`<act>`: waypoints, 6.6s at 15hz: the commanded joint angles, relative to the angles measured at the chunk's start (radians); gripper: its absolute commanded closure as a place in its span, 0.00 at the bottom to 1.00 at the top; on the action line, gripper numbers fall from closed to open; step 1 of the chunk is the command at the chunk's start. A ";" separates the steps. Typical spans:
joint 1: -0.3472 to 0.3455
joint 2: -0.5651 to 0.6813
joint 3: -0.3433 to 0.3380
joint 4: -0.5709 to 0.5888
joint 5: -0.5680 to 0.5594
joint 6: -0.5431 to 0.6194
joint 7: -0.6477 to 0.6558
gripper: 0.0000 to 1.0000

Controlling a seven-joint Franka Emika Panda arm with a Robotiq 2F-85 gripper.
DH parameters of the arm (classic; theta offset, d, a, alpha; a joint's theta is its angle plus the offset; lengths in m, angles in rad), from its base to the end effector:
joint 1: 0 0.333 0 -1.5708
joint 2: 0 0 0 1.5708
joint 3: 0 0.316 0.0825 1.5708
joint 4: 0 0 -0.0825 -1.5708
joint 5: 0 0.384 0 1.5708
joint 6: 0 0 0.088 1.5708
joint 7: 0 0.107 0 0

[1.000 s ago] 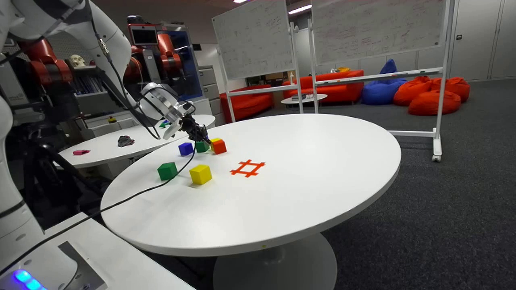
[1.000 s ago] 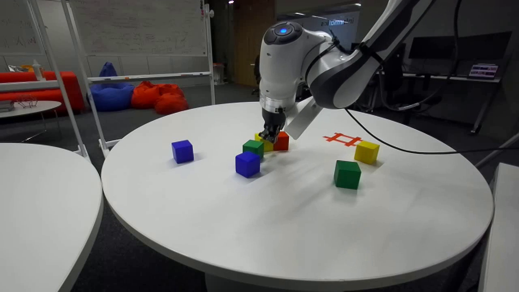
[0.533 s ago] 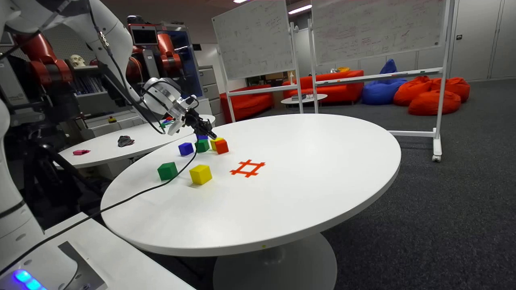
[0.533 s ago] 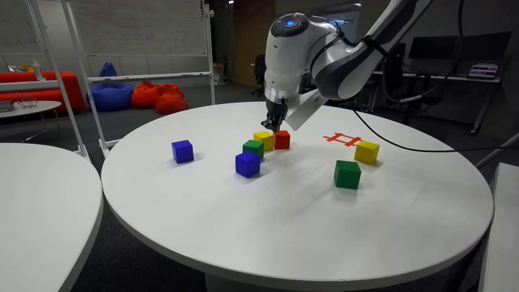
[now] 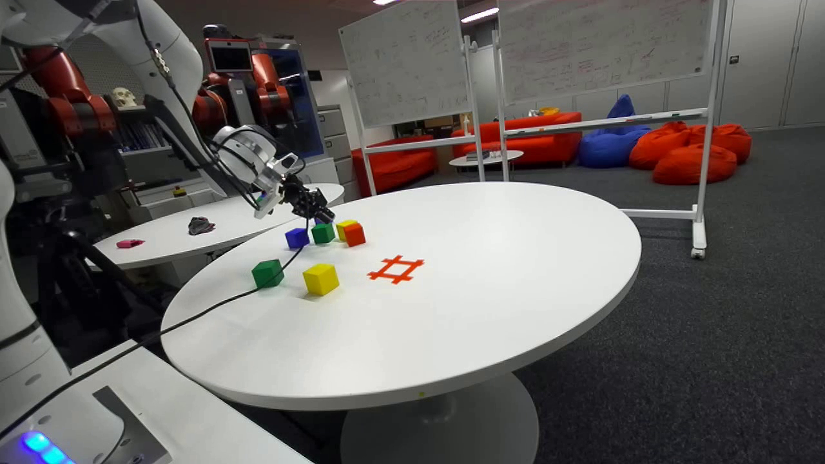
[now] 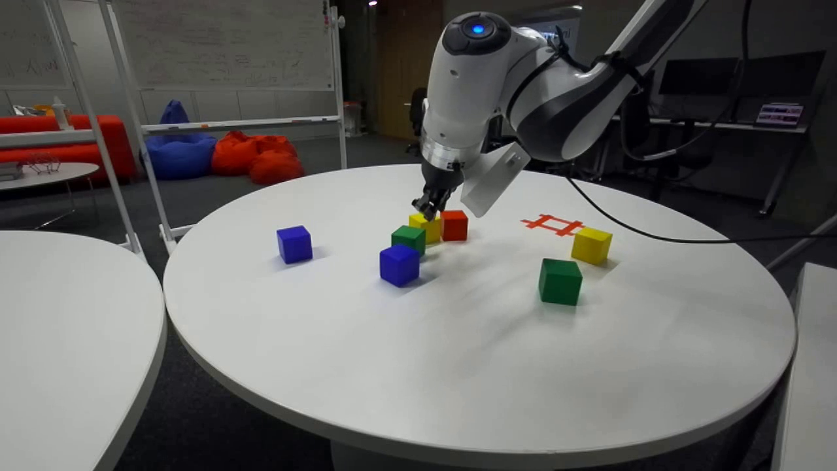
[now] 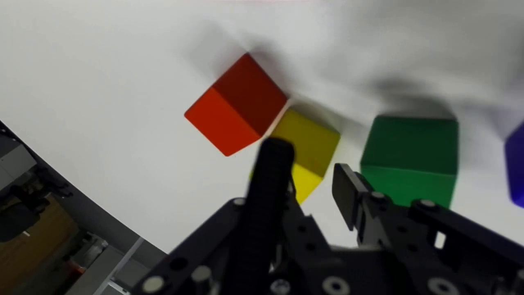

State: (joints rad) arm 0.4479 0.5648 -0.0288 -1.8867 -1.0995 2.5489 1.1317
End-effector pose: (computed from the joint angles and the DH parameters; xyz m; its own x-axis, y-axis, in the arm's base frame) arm 0.5788 0.2718 0.2096 0.8543 0.2863 0.4338 0.0847 -0.9002 0.4272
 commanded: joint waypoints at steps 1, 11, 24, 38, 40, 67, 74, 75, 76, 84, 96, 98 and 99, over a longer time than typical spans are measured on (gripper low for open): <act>-0.015 0.001 0.066 -0.021 -0.047 0.022 0.004 0.34; -0.046 0.048 0.096 0.002 -0.024 0.012 -0.036 0.84; -0.114 0.001 0.077 -0.027 -0.026 0.034 0.000 1.00; -0.117 0.014 0.079 0.002 -0.028 0.004 0.030 0.99; -0.117 0.014 0.079 0.001 -0.028 0.004 0.030 0.99; -0.155 0.050 0.044 0.075 -0.014 -0.048 0.049 1.00; -0.153 0.068 0.050 0.086 -0.004 -0.059 0.029 1.00; -0.154 0.058 0.046 0.068 -0.018 -0.037 0.050 0.99; -0.154 0.058 0.046 0.068 -0.018 -0.038 0.050 0.99; -0.116 0.025 0.034 0.034 -0.104 -0.026 0.112 1.00; -0.113 0.049 0.090 0.058 -0.214 -0.045 0.178 0.99; -0.113 0.049 0.090 0.058 -0.214 -0.045 0.178 0.99; -0.113 0.049 0.090 0.058 -0.214 -0.045 0.178 0.99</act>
State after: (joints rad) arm 0.3574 0.6135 0.0336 -1.8303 -1.3033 2.5157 1.3095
